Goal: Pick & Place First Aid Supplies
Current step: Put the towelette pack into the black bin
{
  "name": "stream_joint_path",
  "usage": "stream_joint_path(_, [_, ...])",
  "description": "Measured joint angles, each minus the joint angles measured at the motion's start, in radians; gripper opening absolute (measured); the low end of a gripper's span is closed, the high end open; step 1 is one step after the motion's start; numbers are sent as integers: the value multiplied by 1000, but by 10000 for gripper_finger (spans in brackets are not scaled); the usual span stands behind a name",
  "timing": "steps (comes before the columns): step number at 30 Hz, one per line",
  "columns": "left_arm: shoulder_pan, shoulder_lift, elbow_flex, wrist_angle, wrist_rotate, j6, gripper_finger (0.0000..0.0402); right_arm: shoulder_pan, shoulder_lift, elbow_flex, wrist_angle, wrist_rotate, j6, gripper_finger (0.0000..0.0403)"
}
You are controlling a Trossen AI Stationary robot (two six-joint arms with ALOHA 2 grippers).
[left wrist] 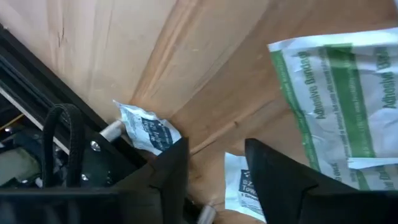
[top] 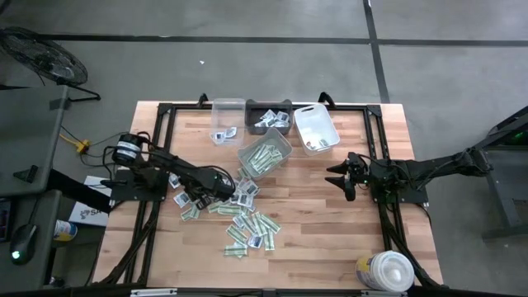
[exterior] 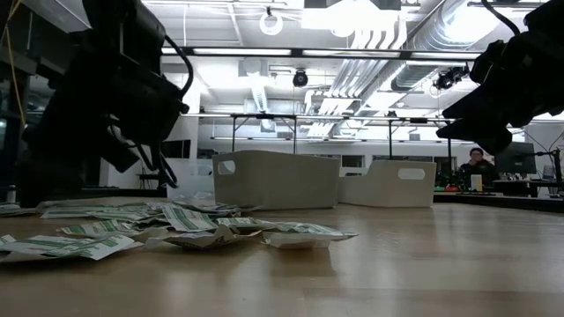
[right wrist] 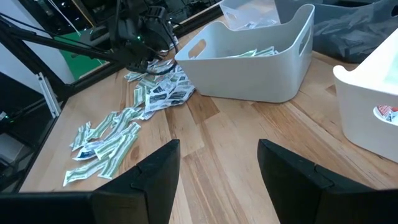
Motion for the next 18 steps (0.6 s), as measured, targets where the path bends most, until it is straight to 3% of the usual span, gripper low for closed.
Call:
stream_joint_path(9, [0, 5, 33, -54, -80, 29, 249, 0, 0, 0, 0, 0, 0, 208])
stream_joint_path(18, [1, 23, 22, -100, -159, -20, 260, 0, 0, 0, 0, 0, 0, 208])
